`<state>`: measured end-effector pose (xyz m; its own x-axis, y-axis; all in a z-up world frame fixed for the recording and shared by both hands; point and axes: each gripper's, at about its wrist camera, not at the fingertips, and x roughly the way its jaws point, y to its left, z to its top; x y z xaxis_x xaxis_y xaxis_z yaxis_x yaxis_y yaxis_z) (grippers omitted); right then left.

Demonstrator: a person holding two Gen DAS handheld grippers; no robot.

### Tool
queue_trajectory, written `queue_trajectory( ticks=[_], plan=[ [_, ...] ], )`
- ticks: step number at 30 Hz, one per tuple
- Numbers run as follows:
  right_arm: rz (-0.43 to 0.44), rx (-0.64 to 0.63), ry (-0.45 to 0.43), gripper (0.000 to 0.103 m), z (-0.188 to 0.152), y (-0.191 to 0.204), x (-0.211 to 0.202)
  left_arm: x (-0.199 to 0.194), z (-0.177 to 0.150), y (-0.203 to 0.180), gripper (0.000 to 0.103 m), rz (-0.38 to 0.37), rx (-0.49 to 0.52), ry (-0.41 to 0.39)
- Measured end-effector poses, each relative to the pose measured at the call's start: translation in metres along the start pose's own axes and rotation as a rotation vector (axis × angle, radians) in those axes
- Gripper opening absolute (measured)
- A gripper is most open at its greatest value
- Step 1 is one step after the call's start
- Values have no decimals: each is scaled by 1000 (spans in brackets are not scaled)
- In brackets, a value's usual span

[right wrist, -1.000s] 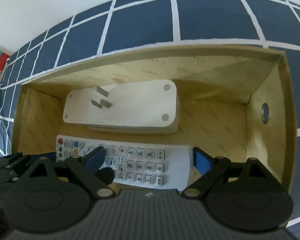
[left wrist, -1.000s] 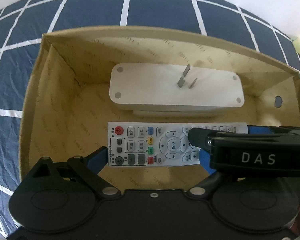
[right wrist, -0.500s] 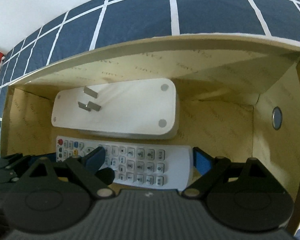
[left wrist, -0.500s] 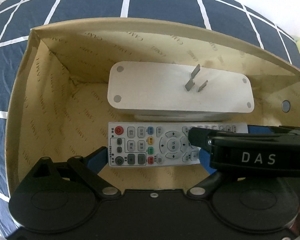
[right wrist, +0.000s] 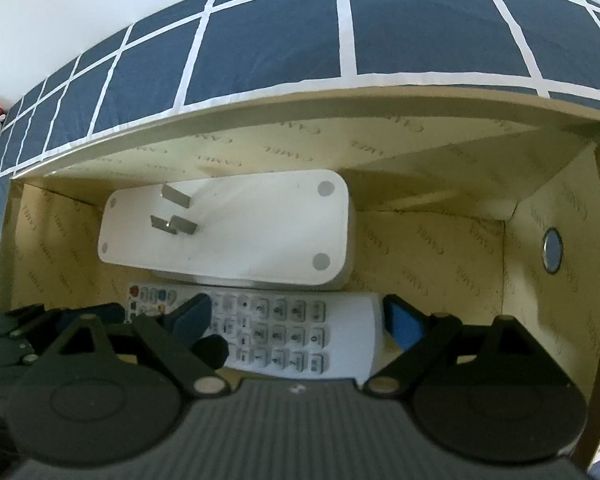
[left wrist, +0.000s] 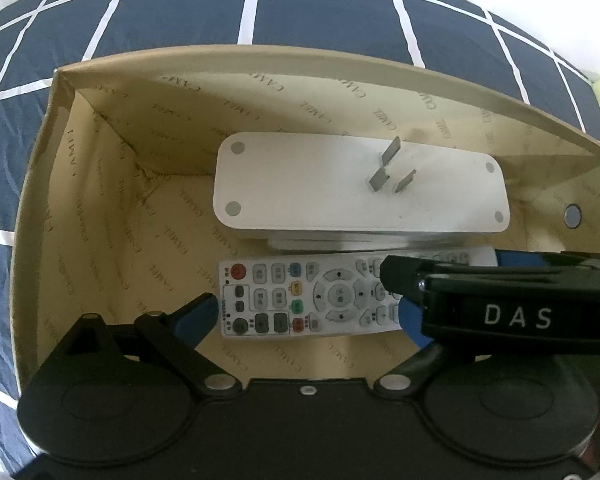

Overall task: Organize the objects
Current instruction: 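Lower the TV remote into the box and open both tools, then lift both tools out of the box and move toward the small white box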

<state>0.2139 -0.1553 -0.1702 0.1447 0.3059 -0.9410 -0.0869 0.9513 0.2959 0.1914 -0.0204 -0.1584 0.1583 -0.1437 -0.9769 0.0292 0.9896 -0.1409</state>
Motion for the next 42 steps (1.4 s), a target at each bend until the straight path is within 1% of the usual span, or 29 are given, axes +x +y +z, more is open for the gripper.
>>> queue_trajectory(
  ticks=[8,14,19,23,29,33,38,42],
  plan=[
    [8,0,-12,92,-1,4,-9,-18,-5,-5,97,7,-7,-25],
    [34,8,-28,92,-8,7,-30,-38,-11,-9,98,16,-15,-53],
    [52,-17,-57,93,-15,13,-53,-63,-20,-9,98,28,-30,-83],
    [70,-18,-87,95,-23,11,-76,-81,-29,-14,98,28,-21,-114],
    [71,2,-127,98,-38,6,-104,-103,-44,-25,103,37,-6,-140],
    [65,27,-155,103,-52,1,-124,-117,-52,-32,103,30,6,-149],
    [50,63,-194,103,-71,-8,-150,-131,-63,-44,103,15,24,-159],
    [25,96,-235,103,-88,-16,-169,-140,-74,-57,103,1,70,-168]
  ],
)
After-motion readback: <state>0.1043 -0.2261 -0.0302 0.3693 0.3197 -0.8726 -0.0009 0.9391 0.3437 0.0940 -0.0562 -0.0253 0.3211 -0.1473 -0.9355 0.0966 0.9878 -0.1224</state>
